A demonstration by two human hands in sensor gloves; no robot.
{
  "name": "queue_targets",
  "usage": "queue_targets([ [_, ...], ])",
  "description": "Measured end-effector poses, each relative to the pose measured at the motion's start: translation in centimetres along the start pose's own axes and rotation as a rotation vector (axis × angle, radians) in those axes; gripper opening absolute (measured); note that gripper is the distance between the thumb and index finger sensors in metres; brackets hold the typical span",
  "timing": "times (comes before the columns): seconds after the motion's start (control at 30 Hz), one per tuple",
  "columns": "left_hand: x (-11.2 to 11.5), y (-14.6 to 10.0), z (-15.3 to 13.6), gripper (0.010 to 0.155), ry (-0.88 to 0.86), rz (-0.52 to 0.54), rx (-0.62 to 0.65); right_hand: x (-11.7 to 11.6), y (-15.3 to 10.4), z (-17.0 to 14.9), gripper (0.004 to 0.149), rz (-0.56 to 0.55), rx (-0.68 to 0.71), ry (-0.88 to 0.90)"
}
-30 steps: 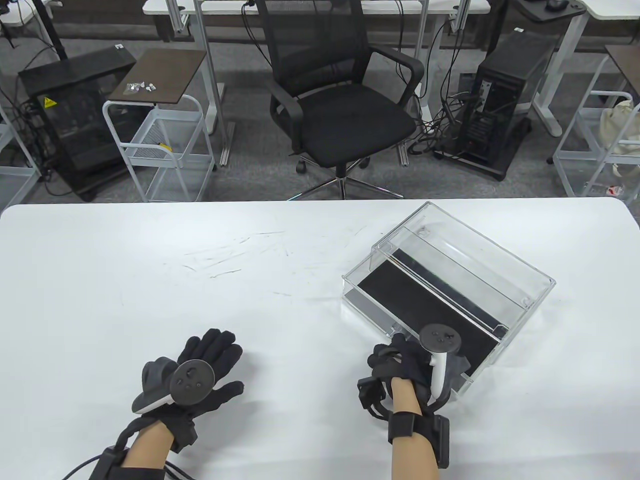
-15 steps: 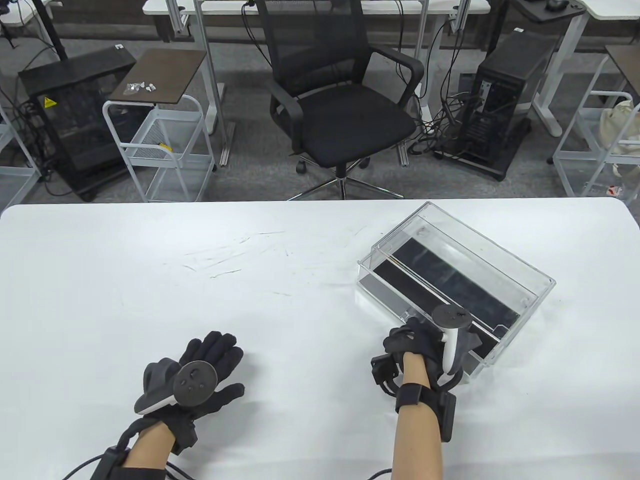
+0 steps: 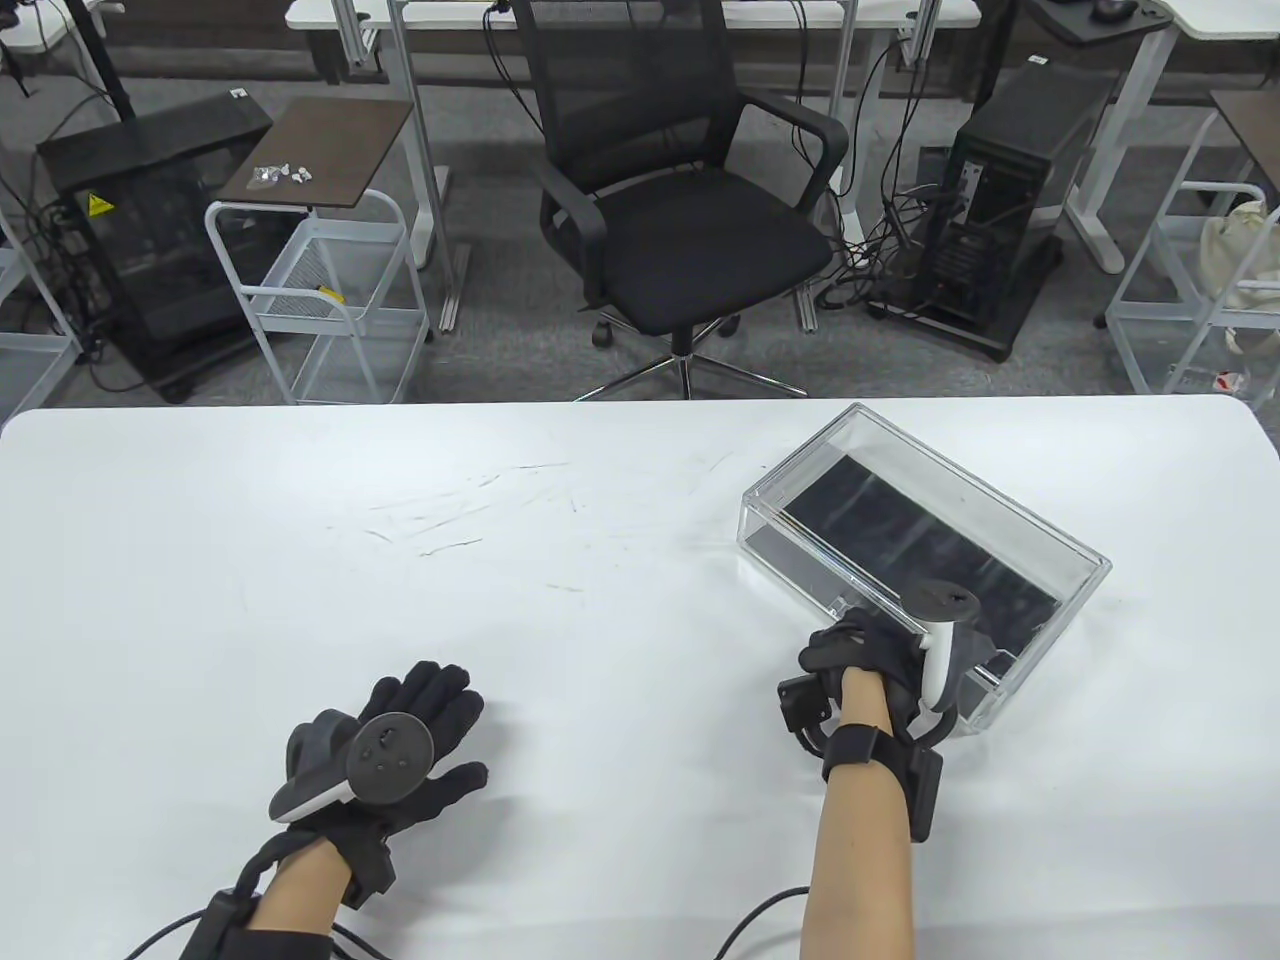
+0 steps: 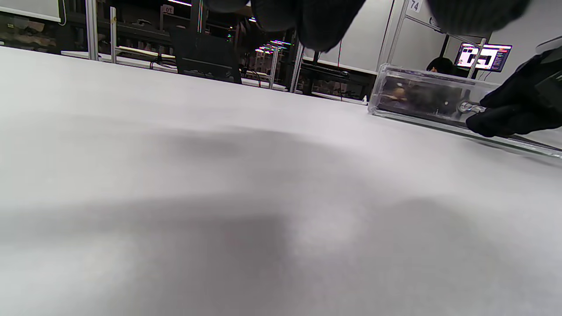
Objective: Put the plum into the drawer organizer
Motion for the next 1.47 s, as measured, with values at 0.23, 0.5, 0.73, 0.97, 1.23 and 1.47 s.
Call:
queue_targets([
  [0.23, 0.1, 0.0, 0.1, 0.076, 0.003, 0.002, 0.012, -0.6, -3.3, 2.3, 0.069, 0.004, 0.226, -0.197],
  [0.5, 0.2, 0.0, 0.3, 0.076, 0.006, 0.011, 0.035, -4.8, -17.4, 4.8, 0.074, -0.011, 1.174, -0.640],
  [0.73, 0.1, -0.2, 0.5, 0.076, 0.006, 0.026, 0.060, -10.0, -20.8, 0.5, 0.079, -0.040, 1.429, -1.018],
  [0.97, 0.1, -0.3, 0.6, 0.075, 0.011, 0.030, 0.065, -10.3, -19.7, -0.3, 0.079, 0.009, 1.394, -1.033],
  [1.23, 0.2, -0.2, 0.7, 0.076, 0.016, 0.017, 0.062, -10.2, -19.2, -0.6, 0.078, 0.023, 1.371, -1.037],
  [1.47, 0.2, -0.2, 0.7, 0.076, 0.018, 0.014, 0.064, -10.3, -19.3, -0.7, 0.077, 0.031, 1.363, -1.054],
])
Point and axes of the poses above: the tracker on the back of each hand, its own z axis roughly to the thumb side, its own y axis roughly from the wrist to the fingertips, x = y × z, the point moved 4 cm from there along y, roughly from the wrist to the fingertips, and after that the axes turned 1 degree about y, right-handed, at the moved point
